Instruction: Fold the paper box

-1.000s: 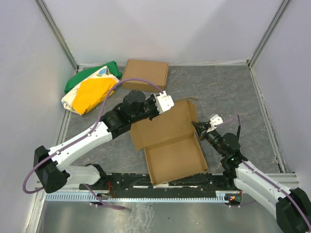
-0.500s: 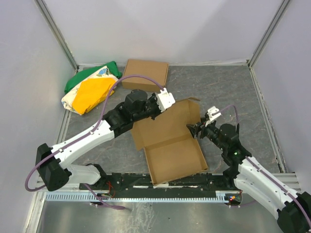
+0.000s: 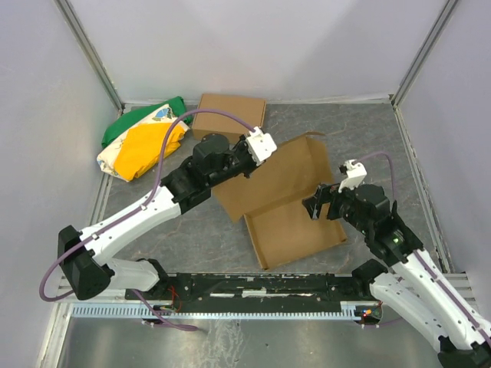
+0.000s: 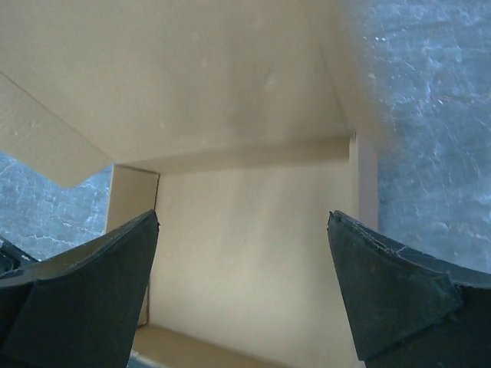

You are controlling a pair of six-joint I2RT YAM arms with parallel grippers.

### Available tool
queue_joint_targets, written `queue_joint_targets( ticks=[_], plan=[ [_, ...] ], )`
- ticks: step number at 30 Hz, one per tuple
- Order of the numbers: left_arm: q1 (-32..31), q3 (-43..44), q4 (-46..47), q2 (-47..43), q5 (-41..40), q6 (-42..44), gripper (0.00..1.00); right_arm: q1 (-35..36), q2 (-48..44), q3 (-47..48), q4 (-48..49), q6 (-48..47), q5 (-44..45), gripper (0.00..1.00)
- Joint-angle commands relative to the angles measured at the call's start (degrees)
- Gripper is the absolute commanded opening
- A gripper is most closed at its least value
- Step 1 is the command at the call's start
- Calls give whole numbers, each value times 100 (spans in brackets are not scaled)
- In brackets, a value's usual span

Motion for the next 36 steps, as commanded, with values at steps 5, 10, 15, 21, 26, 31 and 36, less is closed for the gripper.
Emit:
queue_joint_targets(
  ticks=[5,10,15,21,26,31,36],
  plan=[
    [15,673,-275,221,-733,1293,3,25,-156,223,-854,493,629,99],
    [23,1462,-1400,647,-548,2058,3,31,382,436,-1289,697,710,99],
    [23,1755,-2140,854,31,2624,3,22,711,414,-1193,686,417,90],
    [134,1734,-2370,856,709,2928,3,20,725,187,-843,820,424,70],
    [644,1278,-1846,630,1297,2626,3,17,719,68,-299,572,248,4],
    [1131,754,-1319,150,1912,2388,3,18,776,531,-374,648,178,2],
    [1350,523,-1187,-80,2359,2337,3,22,1174,1221,-748,147,304,43]
  ],
)
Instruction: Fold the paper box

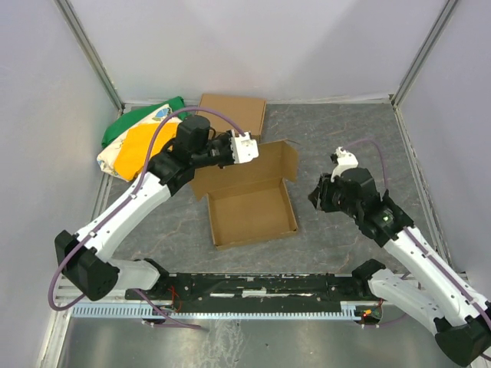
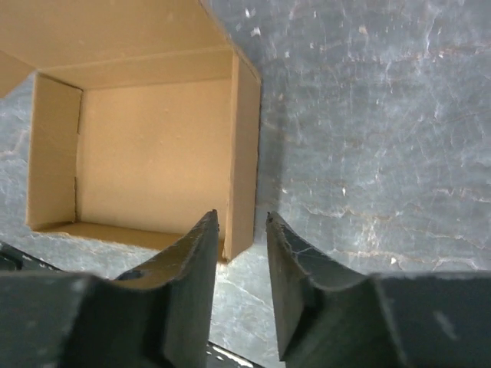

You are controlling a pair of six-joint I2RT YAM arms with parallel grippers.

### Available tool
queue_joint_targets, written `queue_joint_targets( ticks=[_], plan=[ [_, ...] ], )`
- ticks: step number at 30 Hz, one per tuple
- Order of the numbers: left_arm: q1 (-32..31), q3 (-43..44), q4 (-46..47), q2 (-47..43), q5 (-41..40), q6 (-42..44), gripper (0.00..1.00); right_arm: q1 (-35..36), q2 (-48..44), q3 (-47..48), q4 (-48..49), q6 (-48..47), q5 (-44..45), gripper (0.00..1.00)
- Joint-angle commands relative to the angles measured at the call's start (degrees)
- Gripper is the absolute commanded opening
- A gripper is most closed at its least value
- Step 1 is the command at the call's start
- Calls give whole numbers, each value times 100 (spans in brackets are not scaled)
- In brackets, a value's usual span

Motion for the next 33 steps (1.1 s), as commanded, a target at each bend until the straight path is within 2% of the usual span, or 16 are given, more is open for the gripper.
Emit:
queue_joint_targets(
  ticks=[1,3,6,13,16,19,22,23,24,33],
  plan=[
    [57,-68,472,-326,766,-141,3,22,372,828,-28,-642,74,51],
    [61,-72,447,-294,925,-166,3,20,633,1054,-12,-1003,-108,57],
    [59,-73,456,-252,1024,-209,3,18,1101,1291,140,-1365,-273,58],
    [52,-107,633,-221,1023,-442,3,18,1782,1209,1103,-1477,-16,51],
    [56,-272,1031,-282,945,-720,3,18,1959,1120,1313,-1344,130,49],
    [57,-467,1311,-327,866,-945,3,21,1983,872,1706,-1161,253,38],
    [37,-668,1628,-367,718,-1237,3,22,1994,723,1891,-828,299,12],
    [39,-741,1746,-380,666,-1348,3,18,2022,748,1831,-670,315,5],
    [16,-805,1866,-391,635,-1450,3,22,2062,773,1759,-534,328,2],
    [-223,-1424,2654,-654,568,-2102,3,28,2196,699,1788,1019,296,2]
  ],
)
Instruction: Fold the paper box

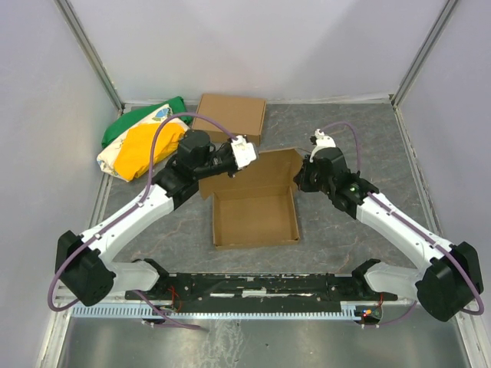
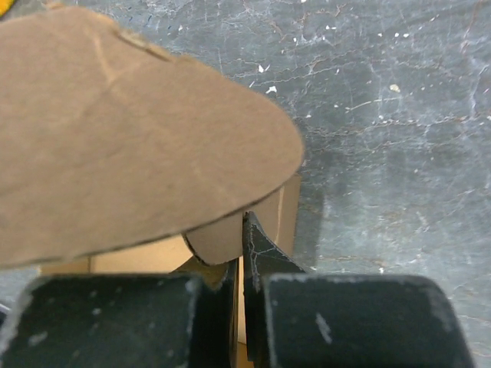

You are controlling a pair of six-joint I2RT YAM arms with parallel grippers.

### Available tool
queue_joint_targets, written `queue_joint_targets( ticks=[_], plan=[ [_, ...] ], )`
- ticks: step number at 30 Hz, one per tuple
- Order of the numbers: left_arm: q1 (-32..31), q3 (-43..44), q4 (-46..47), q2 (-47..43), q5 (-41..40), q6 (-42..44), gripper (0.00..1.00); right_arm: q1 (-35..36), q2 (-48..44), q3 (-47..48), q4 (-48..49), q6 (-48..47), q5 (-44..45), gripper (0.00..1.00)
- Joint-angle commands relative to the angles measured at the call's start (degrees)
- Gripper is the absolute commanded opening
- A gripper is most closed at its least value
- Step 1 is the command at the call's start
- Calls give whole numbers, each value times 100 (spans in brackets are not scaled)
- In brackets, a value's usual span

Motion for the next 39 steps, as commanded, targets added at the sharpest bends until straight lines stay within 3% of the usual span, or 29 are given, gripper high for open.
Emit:
queue_joint_targets(
  ticks=[1,6,10,17,28,39],
  plan=[
    [-128,-250,684,-357,-2,-682,3,4,7,-11,312,1048,98,2],
    [-220,-353,769,-396,-34,-845,3,185,13,84,158,972,209,5],
    [-260,-387,788,-329,-19,-868,3,472,34,190,146,467,-94,24],
    [-280,-445,862,-328,43,-883,3,676,117,165,335,5,-345,47],
    [-298,-499,911,-321,185,-957,3,688,648,405,788,-233,-438,61],
    [-330,-524,954,-183,253,-990,3,695,1040,467,1234,-145,-939,61]
  ],
)
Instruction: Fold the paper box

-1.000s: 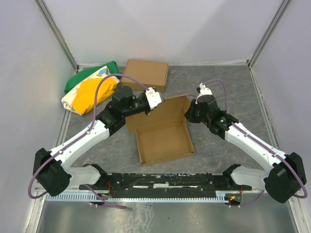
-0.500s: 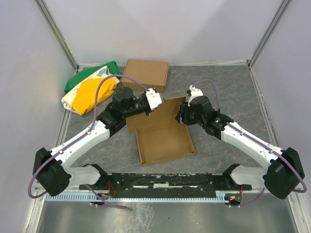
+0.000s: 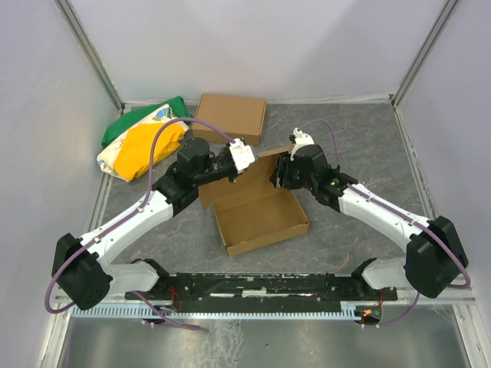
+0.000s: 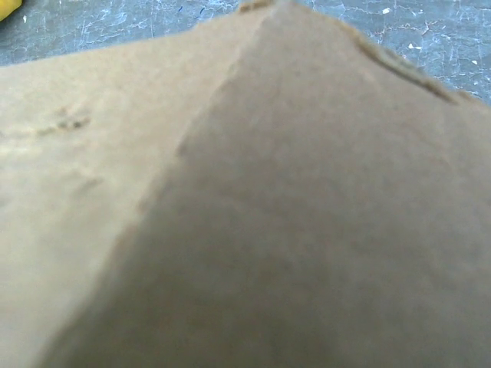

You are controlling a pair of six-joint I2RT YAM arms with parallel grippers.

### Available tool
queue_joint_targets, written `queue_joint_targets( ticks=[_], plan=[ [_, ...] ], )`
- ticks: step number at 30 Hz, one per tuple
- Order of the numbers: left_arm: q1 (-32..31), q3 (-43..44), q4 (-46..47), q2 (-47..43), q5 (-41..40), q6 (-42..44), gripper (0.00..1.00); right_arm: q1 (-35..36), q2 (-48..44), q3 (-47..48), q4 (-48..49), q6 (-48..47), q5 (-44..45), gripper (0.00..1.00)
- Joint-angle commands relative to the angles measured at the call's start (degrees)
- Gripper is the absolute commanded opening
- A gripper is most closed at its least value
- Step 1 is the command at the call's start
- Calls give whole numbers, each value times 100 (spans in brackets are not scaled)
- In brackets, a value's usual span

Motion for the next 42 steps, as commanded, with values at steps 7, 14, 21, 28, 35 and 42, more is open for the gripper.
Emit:
queue_joint_targets(
  ticks=[7,14,21,28,35,42],
  plan=[
    [-155,-37,419,-38,420,-326,3,149,-608,-2,-170,-276,-511,61],
    [-146,52,326,-180,265,-97,3,146,-2283,-542,-1341,-435,-269,86],
    [-149,88,196,-257,547,279,3,144,-4548,-1365,-2542,-96,263,100],
    [-152,27,19,-410,588,445,22,144,-5942,-1818,-3085,335,873,96],
    [-156,-278,367,-969,-18,-145,38,148,-5626,-1761,-2924,180,953,96],
    [-154,-765,1144,-2043,-2480,-1347,40,145,-5158,-1705,-2444,51,807,96]
  ],
)
